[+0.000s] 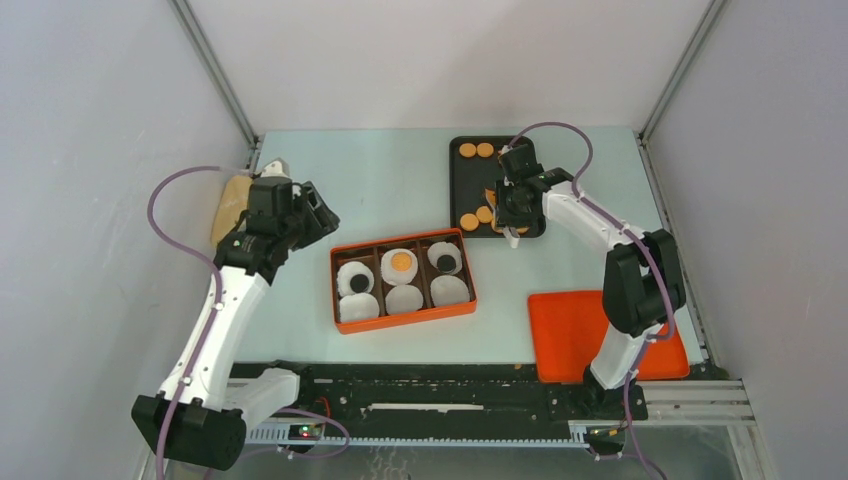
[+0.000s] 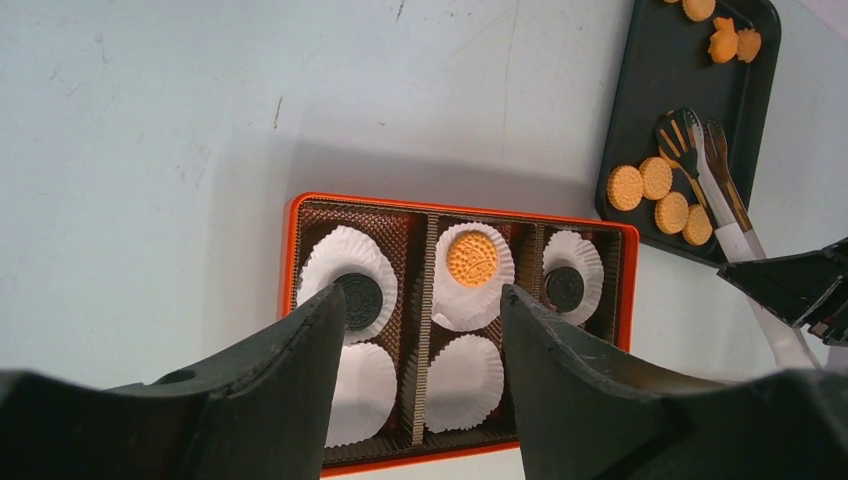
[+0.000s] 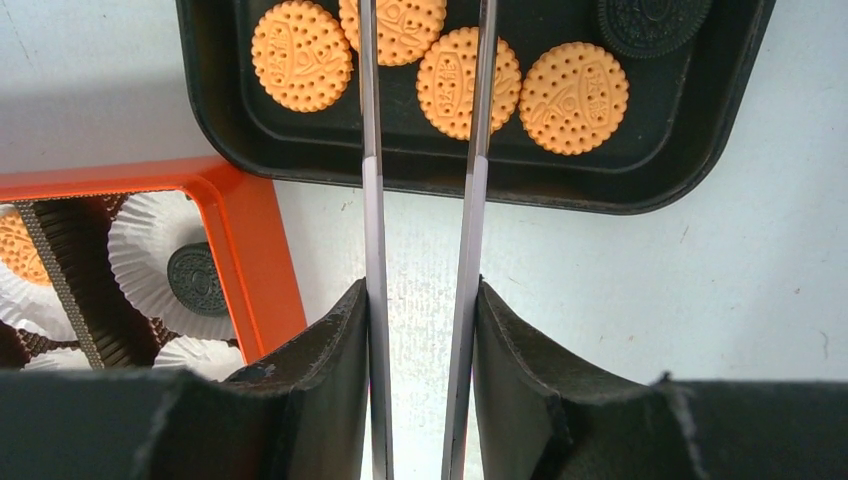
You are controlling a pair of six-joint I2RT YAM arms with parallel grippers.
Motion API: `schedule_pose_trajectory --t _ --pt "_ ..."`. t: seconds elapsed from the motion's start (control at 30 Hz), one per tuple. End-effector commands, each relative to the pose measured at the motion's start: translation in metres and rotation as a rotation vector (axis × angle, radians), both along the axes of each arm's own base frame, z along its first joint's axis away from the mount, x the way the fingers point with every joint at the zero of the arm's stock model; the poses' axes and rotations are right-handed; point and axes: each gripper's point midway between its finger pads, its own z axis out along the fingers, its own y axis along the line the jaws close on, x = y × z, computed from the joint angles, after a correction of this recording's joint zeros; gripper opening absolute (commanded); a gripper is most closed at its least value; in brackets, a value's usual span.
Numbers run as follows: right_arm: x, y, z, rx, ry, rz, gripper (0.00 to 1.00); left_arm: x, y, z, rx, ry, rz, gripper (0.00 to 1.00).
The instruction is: Pack the cookies
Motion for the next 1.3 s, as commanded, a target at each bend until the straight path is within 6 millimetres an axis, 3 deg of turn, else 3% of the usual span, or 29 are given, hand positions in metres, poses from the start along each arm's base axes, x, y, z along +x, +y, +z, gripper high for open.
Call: schedule_pose_trajectory --t 0.0,0.27,0.57,0.7,0.83,1.07,1.27 --pt "0.003 0.008 0.044 0.041 -0.108 0.019 0.0 -0.002 0.0 -0.001 -0.007 -0.011 -0.01 0.63" --pt "0.0 0.025 0.11 0.063 -0.251 0.075 0.0 0.0 0.005 0.006 -0.001 -0.024 0.01 0.62" --pt "-0.025 0.042 0.129 0.065 -0.276 0.146 0.0 -0.001 0.006 0.004 -0.002 -0.015 0.013 0.6" --pt "-0.024 0.03 0.115 0.007 -0.246 0.118 0.0 -0.001 0.006 0.002 -0.002 -0.01 0.012 0.61" --pt "-0.038 0.026 0.099 -0.007 -0.199 0.112 0.0 0.0 0.003 -0.003 -0.01 0.006 -0.001 0.61" --pt "-0.06 -0.004 0.067 -0.061 -0.141 0.01 0.27 0.002 -0.002 -0.004 -0.031 0.001 -0.023 0.62" --pt "-0.058 -0.039 0.06 -0.05 -0.133 -0.106 0.27 0.003 -0.007 -0.002 -0.048 -0.007 -0.041 0.62"
